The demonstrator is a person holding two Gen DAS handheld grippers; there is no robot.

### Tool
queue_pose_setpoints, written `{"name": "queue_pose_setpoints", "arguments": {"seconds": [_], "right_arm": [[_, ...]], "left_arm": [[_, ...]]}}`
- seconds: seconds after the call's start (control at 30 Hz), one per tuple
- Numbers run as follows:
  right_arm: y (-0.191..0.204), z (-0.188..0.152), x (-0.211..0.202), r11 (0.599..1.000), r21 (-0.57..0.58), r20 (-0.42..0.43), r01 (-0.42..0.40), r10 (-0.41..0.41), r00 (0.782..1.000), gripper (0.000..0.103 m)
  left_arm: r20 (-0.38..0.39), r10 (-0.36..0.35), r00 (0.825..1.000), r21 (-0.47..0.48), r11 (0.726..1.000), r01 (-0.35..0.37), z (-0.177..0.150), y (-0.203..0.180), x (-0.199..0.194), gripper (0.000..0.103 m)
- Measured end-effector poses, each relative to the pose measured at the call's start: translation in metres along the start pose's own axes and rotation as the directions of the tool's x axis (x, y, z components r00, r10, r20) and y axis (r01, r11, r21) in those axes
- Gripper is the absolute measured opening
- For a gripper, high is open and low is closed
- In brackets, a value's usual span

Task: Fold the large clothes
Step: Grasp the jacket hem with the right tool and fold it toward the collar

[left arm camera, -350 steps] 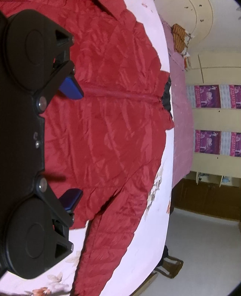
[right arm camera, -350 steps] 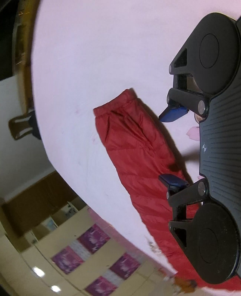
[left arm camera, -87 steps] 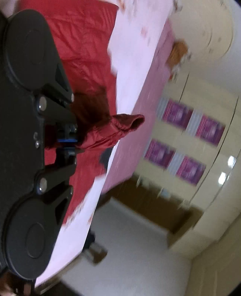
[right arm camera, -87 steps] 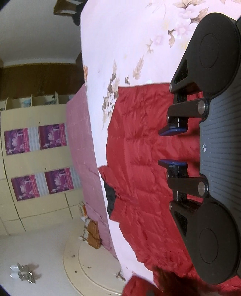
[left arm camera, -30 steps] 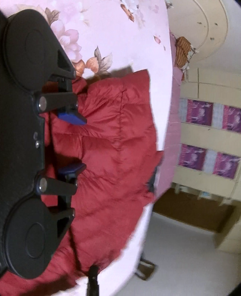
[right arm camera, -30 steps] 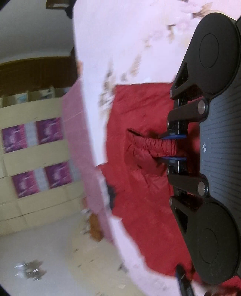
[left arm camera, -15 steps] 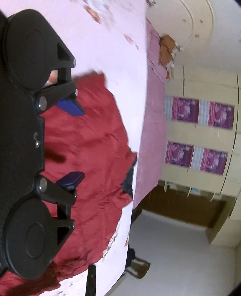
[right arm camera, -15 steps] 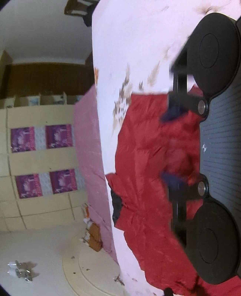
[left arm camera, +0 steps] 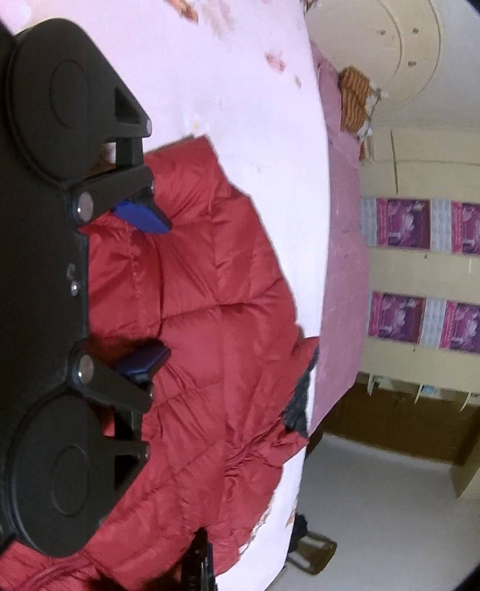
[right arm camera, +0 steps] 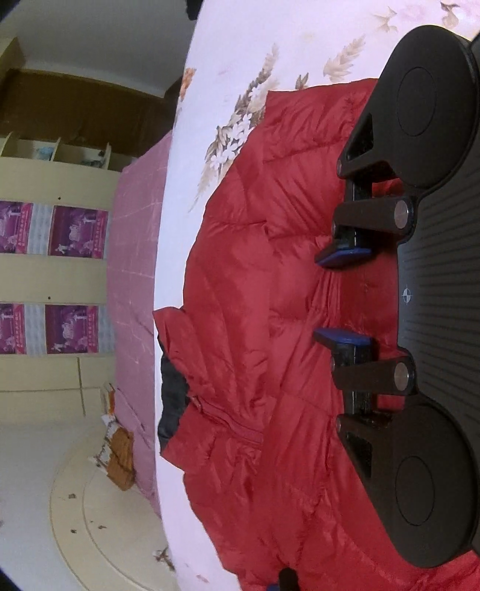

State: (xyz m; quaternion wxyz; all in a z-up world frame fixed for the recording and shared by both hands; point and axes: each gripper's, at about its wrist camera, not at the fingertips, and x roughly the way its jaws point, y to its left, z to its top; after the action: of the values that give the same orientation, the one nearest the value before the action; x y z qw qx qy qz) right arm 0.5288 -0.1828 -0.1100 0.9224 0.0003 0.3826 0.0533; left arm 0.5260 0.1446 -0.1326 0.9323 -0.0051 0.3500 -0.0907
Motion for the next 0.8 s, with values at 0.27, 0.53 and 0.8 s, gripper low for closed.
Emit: {"name": "queue_pose_setpoints", "arguments": {"seconds": [0.27,0.53,0.8], "right_arm": [[0.051,-0.006,-0.056,0.99,-0.032,0.087,-0.135,0.138,0.987,0.069],[0.081,-0.044,-0.05,0.983,-0.153,0.058,-0.098,0.108,0.993,0.066],[0.026,-0.059,-0.051,1.0,-0.003,0.029,-0.03,0.03,0.999,0.066]], "left_arm": [[0.087,-0.078,0.993,0.071,0.995,0.072,-0.021,-0.06,-0.055,0.063],[0.053,0.04,0.998,0.052,0.998,-0.043,-0.059,-0.047,-0.059,0.066],[0.027,0.048,0.998,0.047,0.998,-0.049,-0.068,-0.026,-0.065,0.066]]}}
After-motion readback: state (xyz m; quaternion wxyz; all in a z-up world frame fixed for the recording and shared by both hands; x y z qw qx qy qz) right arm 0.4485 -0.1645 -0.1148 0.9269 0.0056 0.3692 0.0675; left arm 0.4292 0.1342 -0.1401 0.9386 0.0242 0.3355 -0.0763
